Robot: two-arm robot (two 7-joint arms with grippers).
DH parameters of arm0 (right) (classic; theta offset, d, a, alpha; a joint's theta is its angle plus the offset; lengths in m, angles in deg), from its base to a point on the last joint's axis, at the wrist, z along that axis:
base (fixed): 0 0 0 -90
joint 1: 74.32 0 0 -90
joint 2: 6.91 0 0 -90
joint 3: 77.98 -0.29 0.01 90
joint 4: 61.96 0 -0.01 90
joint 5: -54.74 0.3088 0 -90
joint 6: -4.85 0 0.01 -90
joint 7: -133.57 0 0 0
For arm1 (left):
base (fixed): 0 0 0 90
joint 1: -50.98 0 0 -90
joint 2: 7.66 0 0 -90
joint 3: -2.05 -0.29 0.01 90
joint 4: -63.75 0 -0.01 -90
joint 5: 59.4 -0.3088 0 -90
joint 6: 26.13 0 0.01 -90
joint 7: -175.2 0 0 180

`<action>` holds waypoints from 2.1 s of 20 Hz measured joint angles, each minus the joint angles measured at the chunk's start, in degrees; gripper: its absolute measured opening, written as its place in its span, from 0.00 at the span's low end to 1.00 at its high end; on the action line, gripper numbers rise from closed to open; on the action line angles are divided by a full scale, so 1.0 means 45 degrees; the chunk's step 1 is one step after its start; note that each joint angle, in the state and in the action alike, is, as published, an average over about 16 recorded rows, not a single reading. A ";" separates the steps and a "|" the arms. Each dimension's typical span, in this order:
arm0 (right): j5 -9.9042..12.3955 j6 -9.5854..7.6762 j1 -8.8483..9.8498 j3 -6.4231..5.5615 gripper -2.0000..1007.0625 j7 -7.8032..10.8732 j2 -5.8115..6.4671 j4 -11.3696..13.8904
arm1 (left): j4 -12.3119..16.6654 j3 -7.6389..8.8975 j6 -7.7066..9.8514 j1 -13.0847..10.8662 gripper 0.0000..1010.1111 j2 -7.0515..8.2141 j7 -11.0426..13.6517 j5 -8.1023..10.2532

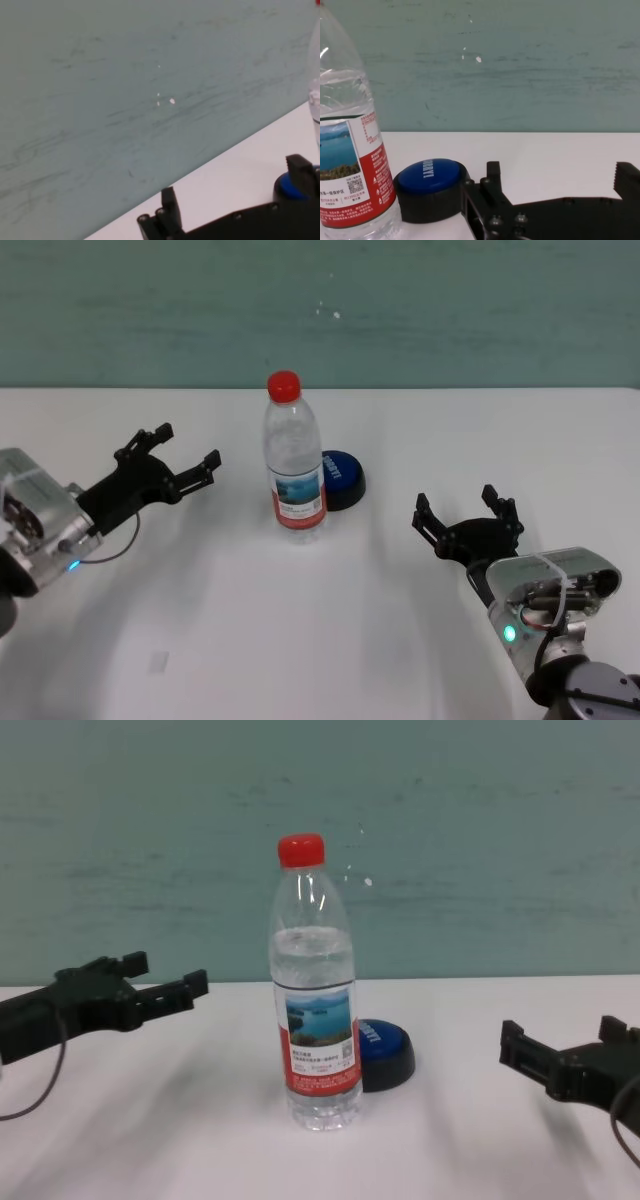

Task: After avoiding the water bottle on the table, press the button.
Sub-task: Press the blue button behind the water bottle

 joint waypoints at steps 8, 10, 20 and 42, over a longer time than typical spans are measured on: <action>0.0000 0.0000 0.0000 0.0000 1.00 0.0000 0.0000 0.0000 | -0.2221 -0.0646 -0.0703 0.1516 0.99 -0.0716 0.0725 0.0002; 0.0000 0.0000 0.0000 0.0000 1.00 0.0000 0.0000 0.0000 | -0.2684 -0.0766 -0.0852 0.1809 0.99 -0.0876 0.0850 -0.0005; 0.0000 0.0000 0.0000 0.0000 1.00 0.0000 0.0000 0.0000 | -0.3464 -0.0960 -0.1046 0.2228 0.99 -0.1148 0.0951 -0.0046; 0.0000 0.0000 0.0000 0.0000 1.00 0.0002 0.0000 0.0000 | -0.0576 -0.0449 -0.0194 0.0504 0.99 -0.0224 -0.0404 -0.0397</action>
